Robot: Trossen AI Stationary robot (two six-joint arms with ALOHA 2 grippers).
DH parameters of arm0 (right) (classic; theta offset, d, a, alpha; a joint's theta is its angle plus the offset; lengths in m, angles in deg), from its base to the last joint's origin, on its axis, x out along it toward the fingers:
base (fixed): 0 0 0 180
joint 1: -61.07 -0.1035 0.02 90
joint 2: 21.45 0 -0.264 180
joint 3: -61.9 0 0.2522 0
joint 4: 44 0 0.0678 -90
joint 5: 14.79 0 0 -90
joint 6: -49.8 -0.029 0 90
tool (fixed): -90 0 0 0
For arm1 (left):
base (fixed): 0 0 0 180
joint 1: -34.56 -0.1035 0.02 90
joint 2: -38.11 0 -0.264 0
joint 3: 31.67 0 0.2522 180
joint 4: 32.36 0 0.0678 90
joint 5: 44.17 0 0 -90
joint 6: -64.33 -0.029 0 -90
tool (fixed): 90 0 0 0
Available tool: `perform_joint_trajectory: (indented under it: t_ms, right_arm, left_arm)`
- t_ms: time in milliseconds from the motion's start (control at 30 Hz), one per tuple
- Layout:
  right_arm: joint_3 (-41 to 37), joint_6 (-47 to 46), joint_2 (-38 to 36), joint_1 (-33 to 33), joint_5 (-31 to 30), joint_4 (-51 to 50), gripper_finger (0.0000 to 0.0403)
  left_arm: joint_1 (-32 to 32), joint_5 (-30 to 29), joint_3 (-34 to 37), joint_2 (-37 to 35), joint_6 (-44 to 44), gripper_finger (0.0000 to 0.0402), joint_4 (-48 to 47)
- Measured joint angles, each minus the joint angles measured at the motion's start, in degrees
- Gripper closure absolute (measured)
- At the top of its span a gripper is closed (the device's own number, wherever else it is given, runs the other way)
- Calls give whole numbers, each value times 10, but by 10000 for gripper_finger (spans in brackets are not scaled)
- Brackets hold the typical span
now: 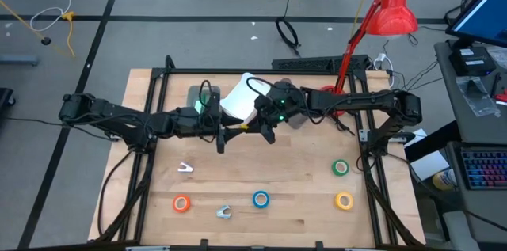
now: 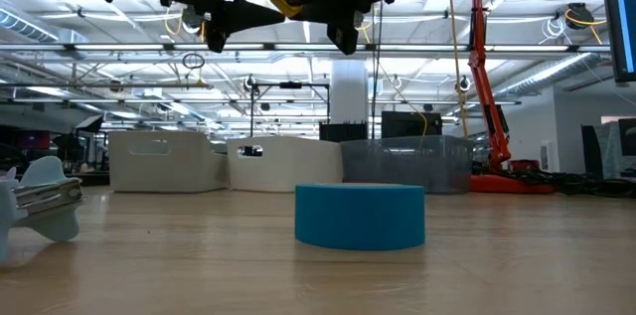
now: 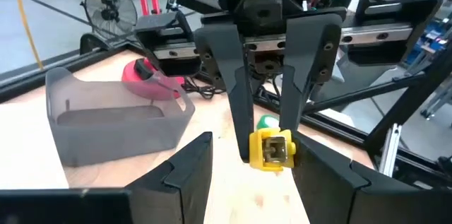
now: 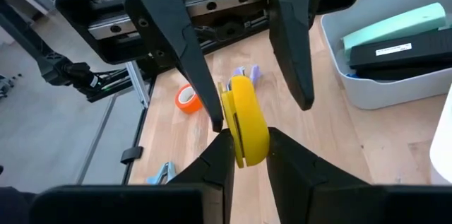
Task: Pick and place Stapler, Stapler remover, tape
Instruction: Put the small yellow stapler into the gray bin
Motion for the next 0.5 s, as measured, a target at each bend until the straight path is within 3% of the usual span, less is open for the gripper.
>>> perform_joint_trajectory:
  t_ms: [400,500]
  right_arm:
    - [0,0,0,0,0,-1,344]
    - [0,0,0,0,-1,-1,344]
  left_arm:
    - [0,-2,0,0,2,217,-5]
    - [0,-2,0,0,3,235,-5]
